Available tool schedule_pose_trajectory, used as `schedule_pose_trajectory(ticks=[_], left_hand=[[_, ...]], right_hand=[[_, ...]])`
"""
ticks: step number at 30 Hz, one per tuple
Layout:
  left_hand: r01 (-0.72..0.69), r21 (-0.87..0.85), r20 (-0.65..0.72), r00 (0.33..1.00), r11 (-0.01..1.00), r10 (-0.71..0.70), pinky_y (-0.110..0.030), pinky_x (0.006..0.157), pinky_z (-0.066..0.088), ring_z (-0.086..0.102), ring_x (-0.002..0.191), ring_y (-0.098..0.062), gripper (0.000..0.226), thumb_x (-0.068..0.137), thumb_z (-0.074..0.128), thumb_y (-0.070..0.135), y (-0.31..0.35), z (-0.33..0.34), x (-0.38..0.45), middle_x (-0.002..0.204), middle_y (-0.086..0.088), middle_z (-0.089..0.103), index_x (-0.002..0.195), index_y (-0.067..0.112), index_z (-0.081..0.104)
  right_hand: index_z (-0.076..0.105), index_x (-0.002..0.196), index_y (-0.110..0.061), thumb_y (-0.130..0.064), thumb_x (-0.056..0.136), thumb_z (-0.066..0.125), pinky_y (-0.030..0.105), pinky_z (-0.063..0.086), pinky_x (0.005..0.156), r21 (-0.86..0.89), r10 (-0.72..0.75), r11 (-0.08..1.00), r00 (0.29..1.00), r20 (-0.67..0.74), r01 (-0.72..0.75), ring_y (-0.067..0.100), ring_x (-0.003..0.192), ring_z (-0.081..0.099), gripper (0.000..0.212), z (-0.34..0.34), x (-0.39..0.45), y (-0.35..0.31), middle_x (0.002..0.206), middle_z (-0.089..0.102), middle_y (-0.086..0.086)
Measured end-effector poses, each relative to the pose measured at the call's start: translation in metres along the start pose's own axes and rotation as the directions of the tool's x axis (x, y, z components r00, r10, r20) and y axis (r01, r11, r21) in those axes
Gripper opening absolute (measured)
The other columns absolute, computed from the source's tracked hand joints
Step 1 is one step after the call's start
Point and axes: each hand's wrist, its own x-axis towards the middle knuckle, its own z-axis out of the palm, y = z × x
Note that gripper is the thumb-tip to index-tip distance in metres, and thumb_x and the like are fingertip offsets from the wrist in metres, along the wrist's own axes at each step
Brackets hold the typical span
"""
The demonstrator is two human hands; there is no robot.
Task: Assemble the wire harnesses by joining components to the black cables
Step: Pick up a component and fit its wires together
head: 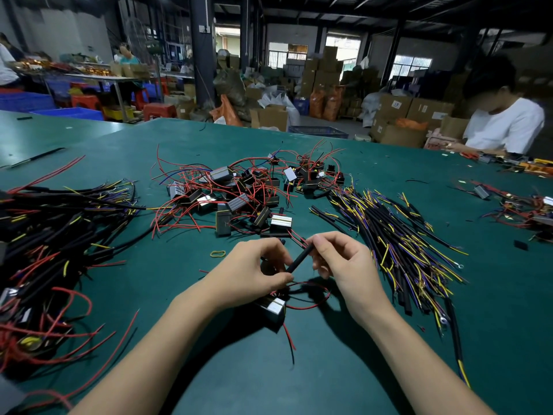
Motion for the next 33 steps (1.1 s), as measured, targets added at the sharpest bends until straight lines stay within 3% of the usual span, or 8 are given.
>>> schedule_pose_trajectory(ticks=[3,9,16,20,24,27,30,33], left_hand=[[-0.011,-0.078,-0.091,0.996,0.997,0.004,-0.022,0.083,0.047,0.063,0.084,-0.003,0.018,0.081,0.072,0.034,0.007,0.006,0.001,0.086,0.010,0.070,0.095,0.024,0.067],[-0.041,-0.067,-0.218,0.976,0.997,0.025,-0.047,0.098,0.041,0.061,0.085,0.002,0.009,0.084,0.071,0.027,0.015,0.013,0.001,0.078,0.018,0.067,0.079,0.032,0.065],[-0.033,0.047,-0.212,0.976,0.998,0.042,-0.027,0.089,0.022,0.041,0.093,0.020,0.023,0.085,0.068,0.028,0.015,0.008,-0.001,0.077,0.024,0.060,0.072,0.042,0.055],[-0.048,-0.057,-0.237,0.971,0.997,0.033,-0.035,0.101,0.024,0.060,0.088,0.002,0.004,0.086,0.066,0.037,0.021,0.012,-0.001,0.078,0.016,0.068,0.086,0.036,0.062],[-0.075,-0.023,-0.266,0.962,0.997,0.066,-0.048,0.100,0.030,0.060,0.073,-0.001,0.011,0.087,0.066,0.031,0.026,0.014,-0.001,0.064,0.017,0.062,0.077,0.032,0.064],[-0.077,-0.047,-0.263,0.963,0.996,0.062,-0.052,0.096,0.036,0.058,0.077,-0.003,0.017,0.088,0.066,0.026,0.027,0.009,-0.002,0.067,0.016,0.062,0.072,0.032,0.063],[-0.086,-0.067,-0.249,0.966,0.994,0.067,-0.042,0.092,0.042,0.058,0.081,-0.009,0.013,0.088,0.065,0.021,0.027,0.006,-0.001,0.072,0.009,0.064,0.075,0.020,0.067],[-0.122,-0.095,-0.249,0.964,0.988,0.095,-0.019,0.069,0.044,0.056,0.068,-0.008,0.013,0.089,0.064,0.013,0.028,0.005,-0.002,0.068,0.002,0.065,0.076,0.011,0.067]], right_hand=[[0.065,0.081,-0.007,-0.012,0.093,0.058,0.018,0.037,0.049,0.013,-0.020,1.000,1.000,0.020,0.020,0.010,0.055,0.050,0.014,0.003,-0.001,-0.001,0.062,0.061,-0.004],[0.060,0.080,-0.007,-0.008,0.095,0.055,0.017,0.036,0.050,0.046,-0.037,0.998,0.999,-0.020,0.037,0.009,0.055,0.048,0.016,0.007,-0.001,-0.005,0.061,0.055,0.000],[0.058,0.081,-0.002,-0.006,0.097,0.050,0.016,0.037,0.047,0.132,-0.014,0.991,0.999,-0.035,0.018,0.006,0.050,0.044,0.018,0.010,0.000,-0.006,0.058,0.052,-0.003],[0.060,0.080,-0.006,-0.007,0.096,0.051,0.016,0.039,0.049,0.101,-0.031,0.994,0.999,-0.029,0.034,0.007,0.051,0.048,0.018,0.006,0.000,-0.010,0.058,0.056,-0.006],[0.059,0.079,-0.007,-0.006,0.096,0.051,0.016,0.038,0.049,0.119,-0.030,0.992,0.999,-0.034,0.034,0.005,0.050,0.048,0.020,0.009,-0.001,-0.012,0.057,0.056,-0.007],[0.059,0.078,-0.007,-0.005,0.097,0.050,0.014,0.038,0.048,0.147,-0.043,0.988,0.997,-0.059,0.051,0.005,0.049,0.047,0.021,0.009,0.000,-0.014,0.057,0.055,-0.007],[0.059,0.077,-0.009,-0.006,0.097,0.050,0.013,0.037,0.048,0.169,-0.041,0.984,0.997,-0.065,0.052,0.003,0.048,0.046,0.022,0.011,-0.001,-0.013,0.055,0.054,-0.008],[0.062,0.079,-0.010,-0.008,0.096,0.052,0.014,0.037,0.049,0.174,-0.011,0.985,1.000,-0.026,0.016,0.005,0.049,0.049,0.020,0.011,-0.001,-0.014,0.058,0.057,-0.007]])
